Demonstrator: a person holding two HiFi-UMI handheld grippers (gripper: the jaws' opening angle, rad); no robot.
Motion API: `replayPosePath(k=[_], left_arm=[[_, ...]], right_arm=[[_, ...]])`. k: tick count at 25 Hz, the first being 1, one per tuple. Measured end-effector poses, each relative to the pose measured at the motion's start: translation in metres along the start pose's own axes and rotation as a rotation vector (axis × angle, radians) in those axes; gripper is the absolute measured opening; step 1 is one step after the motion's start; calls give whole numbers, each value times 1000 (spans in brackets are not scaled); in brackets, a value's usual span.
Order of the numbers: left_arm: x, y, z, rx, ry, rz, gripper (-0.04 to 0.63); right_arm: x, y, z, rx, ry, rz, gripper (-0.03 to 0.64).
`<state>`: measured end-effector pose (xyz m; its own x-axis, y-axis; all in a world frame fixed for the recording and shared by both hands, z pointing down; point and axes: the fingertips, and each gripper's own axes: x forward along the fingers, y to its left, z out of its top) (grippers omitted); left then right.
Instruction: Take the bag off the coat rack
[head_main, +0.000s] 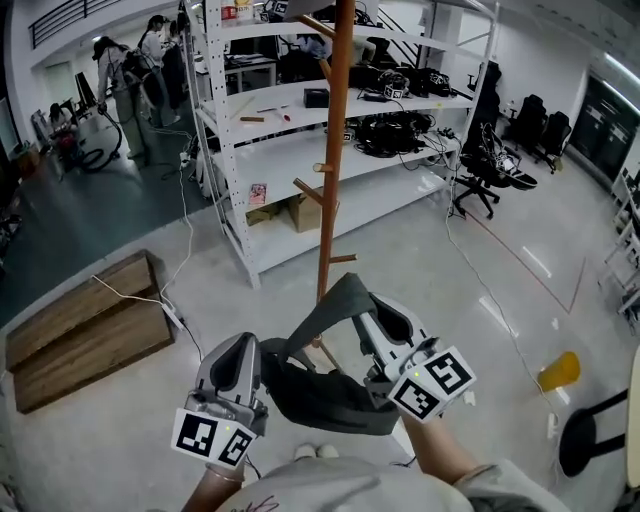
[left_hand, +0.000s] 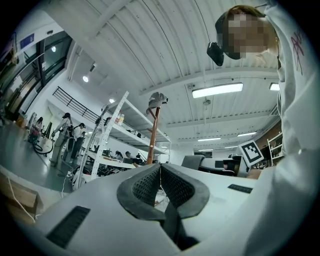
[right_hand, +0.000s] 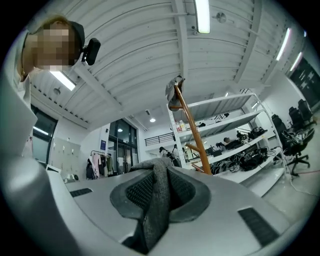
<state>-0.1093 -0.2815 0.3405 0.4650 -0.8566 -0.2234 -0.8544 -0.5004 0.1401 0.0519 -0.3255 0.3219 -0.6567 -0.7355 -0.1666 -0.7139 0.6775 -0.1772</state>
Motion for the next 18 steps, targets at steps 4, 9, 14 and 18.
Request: replayPosePath(k=[4,9,14,18], left_arm=[[2,-8,-8,-6,13,-17,18],[5,-19,-18,-16,33,-31,18],[6,-29,-18,-24,36,-36,18],[1,-35,-17,-18,29,-21,18]], right_arm=[[-28,4,-28,30,48,-8,69],[-47,5,-44,47,75,-12,69],[-55,9,-41,27,71,-4,69],[-60,14,-30,0,48,22,69]])
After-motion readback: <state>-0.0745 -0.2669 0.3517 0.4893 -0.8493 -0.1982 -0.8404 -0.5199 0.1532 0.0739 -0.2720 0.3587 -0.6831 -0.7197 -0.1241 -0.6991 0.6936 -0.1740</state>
